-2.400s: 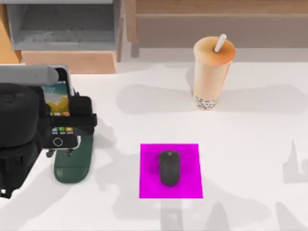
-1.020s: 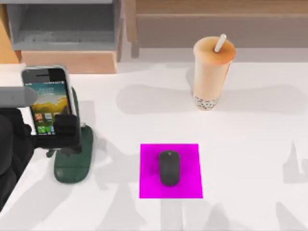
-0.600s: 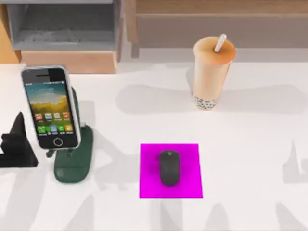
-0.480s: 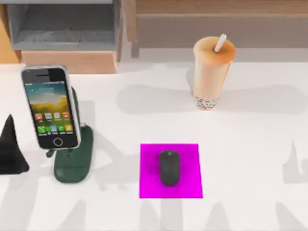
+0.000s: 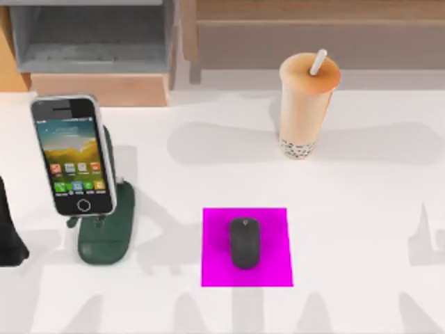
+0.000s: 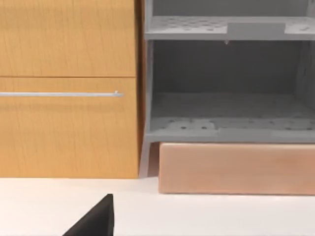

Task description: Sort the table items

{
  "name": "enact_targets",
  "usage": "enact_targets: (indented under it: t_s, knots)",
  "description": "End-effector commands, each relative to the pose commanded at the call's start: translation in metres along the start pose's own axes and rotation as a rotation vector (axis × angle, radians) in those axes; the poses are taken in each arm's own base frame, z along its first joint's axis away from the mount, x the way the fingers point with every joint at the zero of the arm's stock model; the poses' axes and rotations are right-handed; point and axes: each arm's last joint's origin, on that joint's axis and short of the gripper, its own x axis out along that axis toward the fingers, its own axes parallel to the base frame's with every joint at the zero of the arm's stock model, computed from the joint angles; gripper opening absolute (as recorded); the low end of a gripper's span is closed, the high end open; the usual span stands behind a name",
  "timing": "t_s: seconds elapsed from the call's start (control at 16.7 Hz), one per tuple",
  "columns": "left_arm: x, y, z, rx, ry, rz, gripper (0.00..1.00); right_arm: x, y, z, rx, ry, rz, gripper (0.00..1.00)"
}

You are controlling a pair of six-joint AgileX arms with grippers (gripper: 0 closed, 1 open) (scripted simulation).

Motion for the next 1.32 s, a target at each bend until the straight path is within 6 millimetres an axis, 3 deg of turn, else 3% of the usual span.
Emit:
enact_targets:
  t_s: [0.3,0.6,0.9,1.08,1.32]
  knots:
    - [0.0,0.0,0.0,0.0,0.0,0.0,1.0,0.003,0.005,0.005,-0.002,0.005,0.021,1.0]
    - [0.0,0.0,0.0,0.0,0.0,0.0,1.0,0.021,0.031,0.024,-0.024,0.053,0.093,1.0]
    - [0.0,0.0,0.0,0.0,0.0,0.0,1.0,0.063,0.087,0.03,-0.095,0.146,0.14,1.0]
    - [0.0,0.0,0.0,0.0,0.0,0.0,1.0,0.093,0.13,0.013,-0.146,0.191,0.133,1.0]
    - [0.0,0.0,0.0,0.0,0.0,0.0,1.0,0.13,0.179,-0.027,-0.164,0.182,0.091,1.0]
